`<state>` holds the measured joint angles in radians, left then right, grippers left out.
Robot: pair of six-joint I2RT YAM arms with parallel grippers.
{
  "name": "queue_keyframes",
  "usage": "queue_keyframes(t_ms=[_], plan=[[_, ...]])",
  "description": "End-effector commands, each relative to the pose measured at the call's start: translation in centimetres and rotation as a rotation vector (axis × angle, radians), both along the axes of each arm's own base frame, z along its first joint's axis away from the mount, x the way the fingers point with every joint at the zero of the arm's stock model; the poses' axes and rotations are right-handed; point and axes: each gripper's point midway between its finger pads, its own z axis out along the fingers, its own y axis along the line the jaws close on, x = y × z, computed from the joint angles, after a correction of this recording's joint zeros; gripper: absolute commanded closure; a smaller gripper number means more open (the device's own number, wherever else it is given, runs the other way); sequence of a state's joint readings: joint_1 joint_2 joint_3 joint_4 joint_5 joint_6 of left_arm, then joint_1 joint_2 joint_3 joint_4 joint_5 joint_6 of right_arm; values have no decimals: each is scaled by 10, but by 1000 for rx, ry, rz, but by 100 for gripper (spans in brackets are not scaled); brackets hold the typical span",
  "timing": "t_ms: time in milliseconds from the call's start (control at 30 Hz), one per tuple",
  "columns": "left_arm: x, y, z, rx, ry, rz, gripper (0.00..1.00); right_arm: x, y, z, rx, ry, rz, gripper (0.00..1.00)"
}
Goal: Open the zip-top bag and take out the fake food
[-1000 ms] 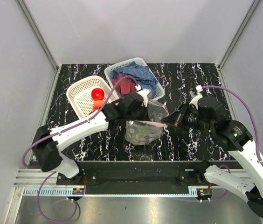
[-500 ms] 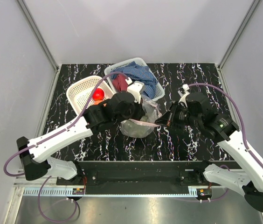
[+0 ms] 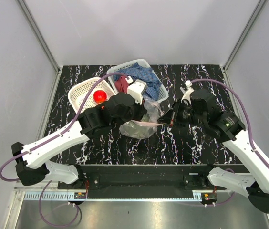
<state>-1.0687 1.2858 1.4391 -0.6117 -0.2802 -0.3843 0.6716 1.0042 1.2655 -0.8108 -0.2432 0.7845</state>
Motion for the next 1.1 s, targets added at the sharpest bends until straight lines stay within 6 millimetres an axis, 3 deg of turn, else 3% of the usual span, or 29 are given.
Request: queue_keyframes(t_ms=[0, 67, 167, 200, 267, 300, 367, 400, 467, 633, 700, 1033, 1067], plan=[[3, 3, 7, -16, -67, -27, 100, 6, -21, 17, -61, -84, -71, 100], [5, 8, 6, -30, -44, -18, 100, 4, -21, 18, -64, -93, -52, 100], [4, 8, 17, -104, 11, -24, 100, -4, -8, 15, -30, -64, 21, 100], [3, 5, 27, -144, 38, -30, 100, -5, -6, 11, -25, -45, 32, 95], [13, 8, 26, -153, 86, 2, 100, -6, -5, 11, 0, -19, 8, 79], [13, 6, 32, -191, 121, -1, 100, -4, -7, 10, -2, -17, -14, 59], [23, 11, 28, -201, 165, 29, 100, 0, -17, 16, 9, -34, -87, 41], [21, 9, 30, -225, 200, 18, 100, 1, -19, 20, 14, -43, -104, 24], [26, 14, 28, -242, 235, 37, 100, 5, -33, 17, -9, -26, -176, 12], [26, 25, 32, -250, 258, 45, 100, 14, -65, -19, -78, 89, -297, 0], [25, 32, 26, -238, 305, 66, 100, 20, -78, -34, -75, 98, -343, 0], [21, 44, 36, -264, 393, 95, 100, 18, -54, -50, 10, 113, -192, 0], [19, 44, 38, -270, 394, 90, 100, 18, -54, -63, -14, 127, -183, 0]])
